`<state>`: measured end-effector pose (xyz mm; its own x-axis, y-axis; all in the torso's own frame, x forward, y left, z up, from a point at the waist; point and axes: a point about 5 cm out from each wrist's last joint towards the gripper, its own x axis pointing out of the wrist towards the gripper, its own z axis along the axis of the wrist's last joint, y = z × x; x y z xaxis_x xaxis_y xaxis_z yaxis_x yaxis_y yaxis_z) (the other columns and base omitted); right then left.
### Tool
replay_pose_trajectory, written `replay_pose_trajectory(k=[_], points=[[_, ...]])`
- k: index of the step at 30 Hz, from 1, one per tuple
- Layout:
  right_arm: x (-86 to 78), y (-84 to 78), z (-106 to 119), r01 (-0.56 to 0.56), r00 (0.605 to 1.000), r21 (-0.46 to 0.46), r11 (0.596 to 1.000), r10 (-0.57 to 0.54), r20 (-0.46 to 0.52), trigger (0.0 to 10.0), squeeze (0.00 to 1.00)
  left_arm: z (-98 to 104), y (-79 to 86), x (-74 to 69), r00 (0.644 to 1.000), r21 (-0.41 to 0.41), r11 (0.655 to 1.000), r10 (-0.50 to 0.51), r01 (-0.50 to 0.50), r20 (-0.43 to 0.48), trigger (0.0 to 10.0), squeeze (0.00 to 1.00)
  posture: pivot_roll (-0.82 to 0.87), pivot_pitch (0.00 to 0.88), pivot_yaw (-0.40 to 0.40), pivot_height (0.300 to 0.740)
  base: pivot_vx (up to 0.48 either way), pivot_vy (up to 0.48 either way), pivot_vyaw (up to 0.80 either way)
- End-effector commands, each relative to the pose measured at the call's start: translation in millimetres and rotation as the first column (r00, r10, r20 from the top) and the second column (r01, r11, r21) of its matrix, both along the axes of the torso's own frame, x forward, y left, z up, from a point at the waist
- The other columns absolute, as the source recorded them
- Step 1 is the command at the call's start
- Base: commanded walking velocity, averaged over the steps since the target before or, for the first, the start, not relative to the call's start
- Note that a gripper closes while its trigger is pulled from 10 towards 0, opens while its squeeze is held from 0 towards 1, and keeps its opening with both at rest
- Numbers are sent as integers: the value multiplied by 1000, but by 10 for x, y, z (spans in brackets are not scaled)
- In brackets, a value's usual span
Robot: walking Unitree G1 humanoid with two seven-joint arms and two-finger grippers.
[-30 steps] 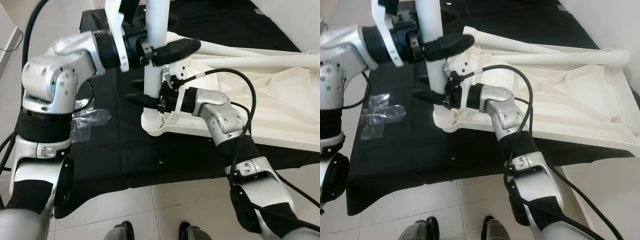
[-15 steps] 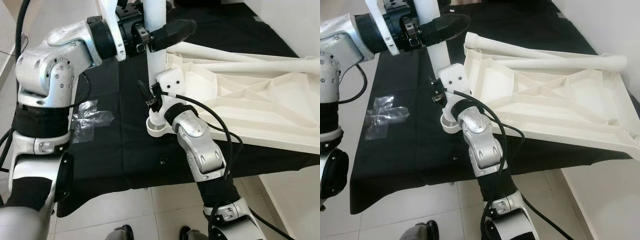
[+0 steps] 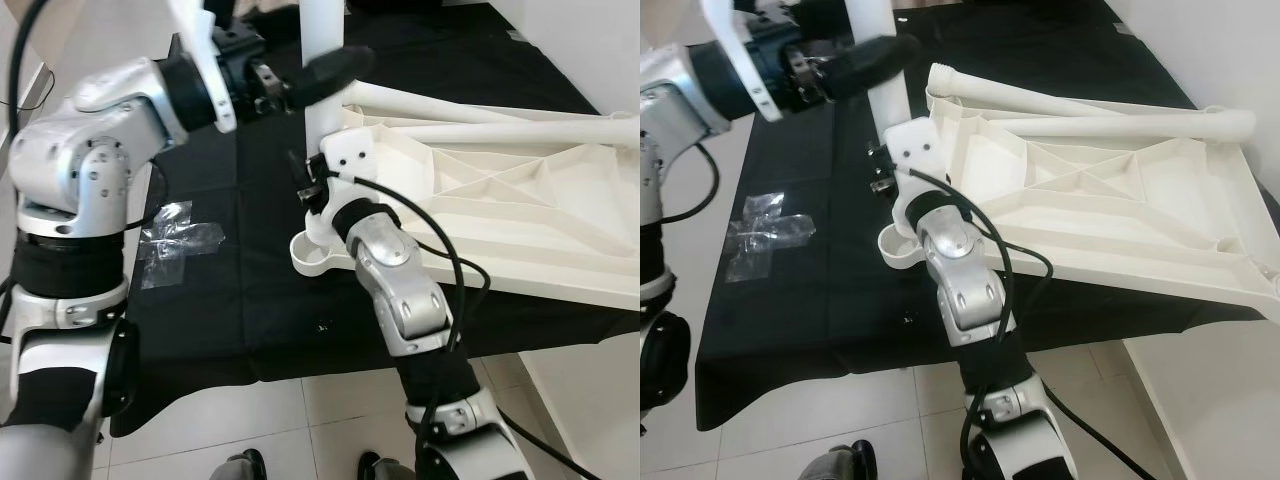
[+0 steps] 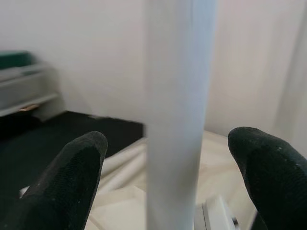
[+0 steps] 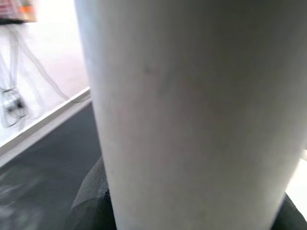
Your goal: Building children table
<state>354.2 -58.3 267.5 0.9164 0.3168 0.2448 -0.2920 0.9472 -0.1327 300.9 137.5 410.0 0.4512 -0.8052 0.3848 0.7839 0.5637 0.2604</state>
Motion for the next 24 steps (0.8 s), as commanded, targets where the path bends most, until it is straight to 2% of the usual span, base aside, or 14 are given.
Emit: replay_pose_trajectory(k=[1,5,8,10,11,12,13,16,18,20,21,22,24], points=[[78,-177,-165,69,995,31,997,-67,-77,0,0,43,145,-64,999,-38,999,37,-36,15,10000,0,26,217,-14,740,0,0,0],[124,-413,-19,120,993,105,987,-117,-30,0,0,126,321,-237,1000,-103,995,12,-9,29,10000,0,23,200,-25,740,0,0,0],[124,-505,69,126,992,159,979,-127,-5,0,0,166,404,-355,999,-136,991,13,-6,52,10000,0,20,197,-26,740,0,0,0],[117,-544,120,121,992,187,975,-125,12,0,0,156,452,-369,998,-156,987,39,-32,47,10000,0,13,185,-25,740,0,0,0],[96,-586,192,104,992,231,967,-116,38,8980,0,120,514,-375,996,-165,983,83,-75,37,10000,0,9,175,-23,740,0,0,0],[84,-614,238,92,992,261,961,-110,56,8980,0,92,555,-375,993,-169,980,113,-106,29,10000,0,8,172,-22,740,0,0,0],[63,-629,284,57,994,313,948,-83,70,10000,0,36,598,-362,989,-194,971,146,-142,6,10000,0,7,164,-18,740,0,0,0],[40,-635,318,25,995,355,935,-58,81,10000,0,-28,635,-342,983,-211,960,184,-184,-21,10000,0,7,164,-18,740,0,0,0],[-24,-624,355,-52,995,425,904,9,103,10000,0,-316,658,-255,951,-187,933,294,-307,-94,10000,0,-5,151,-4,740,0,0,0],[-97,-604,354,-105,991,464,880,56,118,10000,0,-688,601,-190,912,-120,910,376,-397,-165,10000,0,-11,151,0,740,0,0,0],[-122,-598,348,-120,990,474,872,70,122,10000,0,-836,571,-184,895,-79,901,408,-427,-183,10000,0,-15,150,4,740,0,0,0],[-122,-598,348,-120,990,474,872,70,122,10000,0,-836,571,-184,895,-79,901,408,-427,-183,10000,0,-15,150,4,740,0,0,0],[-177,-586,316,-150,987,491,858,100,127,10000,0,-1210,518,-196,850,-54,874,452,-482,-269,10000,0,-27,154,12,740,0,0,0]])
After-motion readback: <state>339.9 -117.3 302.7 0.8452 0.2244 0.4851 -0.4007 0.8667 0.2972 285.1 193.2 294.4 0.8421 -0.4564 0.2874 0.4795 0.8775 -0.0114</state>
